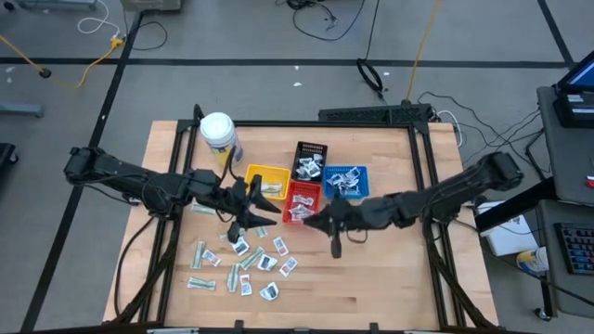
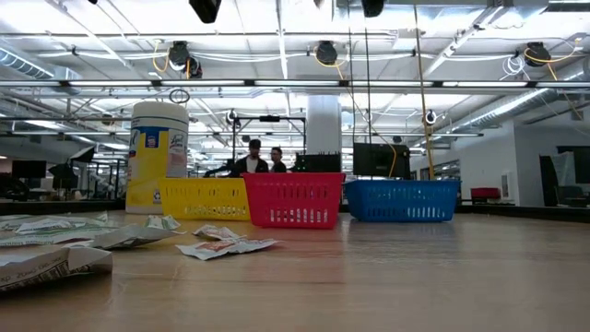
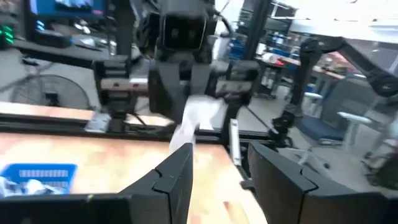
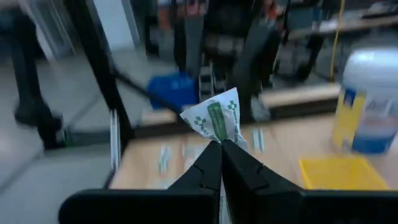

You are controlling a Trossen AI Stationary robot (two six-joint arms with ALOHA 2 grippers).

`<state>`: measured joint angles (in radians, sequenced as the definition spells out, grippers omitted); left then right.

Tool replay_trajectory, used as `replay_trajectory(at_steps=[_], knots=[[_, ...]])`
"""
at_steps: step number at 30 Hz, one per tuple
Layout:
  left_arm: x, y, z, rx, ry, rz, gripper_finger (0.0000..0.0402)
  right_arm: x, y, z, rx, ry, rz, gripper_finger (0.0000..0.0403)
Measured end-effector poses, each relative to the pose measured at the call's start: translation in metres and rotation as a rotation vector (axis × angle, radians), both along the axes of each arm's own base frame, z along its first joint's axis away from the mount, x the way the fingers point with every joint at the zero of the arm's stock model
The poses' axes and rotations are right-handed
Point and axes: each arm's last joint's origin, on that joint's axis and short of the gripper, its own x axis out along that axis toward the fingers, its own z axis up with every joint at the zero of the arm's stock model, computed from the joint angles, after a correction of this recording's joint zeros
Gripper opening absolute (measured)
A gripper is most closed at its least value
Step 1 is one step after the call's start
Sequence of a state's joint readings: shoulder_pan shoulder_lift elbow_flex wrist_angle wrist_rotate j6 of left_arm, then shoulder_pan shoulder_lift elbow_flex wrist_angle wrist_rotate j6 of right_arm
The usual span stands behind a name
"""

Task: Pick & Place First Aid Supplies
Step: Put the bandage pack into the yellow bin

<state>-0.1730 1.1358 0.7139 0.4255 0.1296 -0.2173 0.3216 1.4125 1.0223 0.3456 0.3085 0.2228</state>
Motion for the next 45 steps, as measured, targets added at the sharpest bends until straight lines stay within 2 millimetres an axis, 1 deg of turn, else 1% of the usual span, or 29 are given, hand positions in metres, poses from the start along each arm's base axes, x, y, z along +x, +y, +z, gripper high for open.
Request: replay_trajectory(at_steps=[3, 7, 12, 15, 20, 25, 29, 31, 35, 37, 38, 40, 42, 43, 45], knots=[[0.000, 0.001, 0.001, 0.020, -0.016, 0.040, 0.0161, 0.003, -0.007, 0.009, 0.033, -0.093, 0.016, 0.0000], [0.001, 0.002, 0.001, 0.036, -0.023, 0.086, 0.0161, 0.007, -0.013, 0.017, 0.060, -0.188, 0.052, 0.0000], [0.001, 0.003, 0.002, 0.055, -0.036, 0.107, 0.0161, 0.010, -0.018, 0.016, 0.054, -0.186, 0.066, 0.0000], [0.001, 0.003, 0.002, 0.020, -0.026, 0.107, 0.0161, 0.010, -0.020, 0.017, 0.057, -0.197, 0.075, 0.0000], [0.007, 0.002, -0.005, 0.002, 0.006, 0.139, 0.0161, 0.010, -0.023, 0.018, 0.058, -0.208, 0.066, 0.0000], [0.023, 0.000, -0.005, 0.018, 0.019, 0.157, 0.0161, 0.011, -0.026, 0.018, 0.053, -0.207, 0.061, 0.0000], [0.038, -0.002, 0.004, 0.059, -0.011, 0.157, 0.0161, 0.011, -0.027, 0.018, 0.052, -0.204, 0.079, 0.0000], [0.045, -0.002, 0.005, 0.062, -0.009, 0.146, 0.0161, 0.011, -0.027, 0.017, 0.042, -0.198, 0.078, 0.0000], [0.052, -0.003, 0.006, 0.058, -0.006, 0.119, 0.0159, 0.011, -0.027, 0.017, 0.032, -0.198, 0.078, 0.0000], [0.052, -0.003, 0.007, 0.050, 0.003, 0.114, 0.0145, 0.011, -0.027, 0.017, 0.032, -0.197, 0.078, 0.0000], [0.052, -0.003, 0.007, 0.041, 0.003, 0.113, 0.0130, 0.011, -0.027, 0.017, 0.032, -0.197, 0.078, 0.0000], [0.052, -0.003, 0.007, 0.034, 0.007, 0.112, 0.0087, 0.011, -0.027, 0.017, 0.032, -0.197, 0.079, 0.0000], [0.052, -0.004, 0.007, 0.032, 0.006, 0.083, 0.0032, 0.011, -0.027, 0.017, 0.029, -0.197, 0.079, 0.0001], [0.052, -0.004, 0.007, 0.023, 0.007, 0.069, 0.0017, 0.011, -0.027, 0.017, 0.025, -0.197, 0.080, 0.0003], [0.052, -0.005, 0.007, 0.004, 0.016, 0.060, 0.0012, 0.011, -0.027, 0.017, 0.014, -0.196, 0.077, 0.0011]])
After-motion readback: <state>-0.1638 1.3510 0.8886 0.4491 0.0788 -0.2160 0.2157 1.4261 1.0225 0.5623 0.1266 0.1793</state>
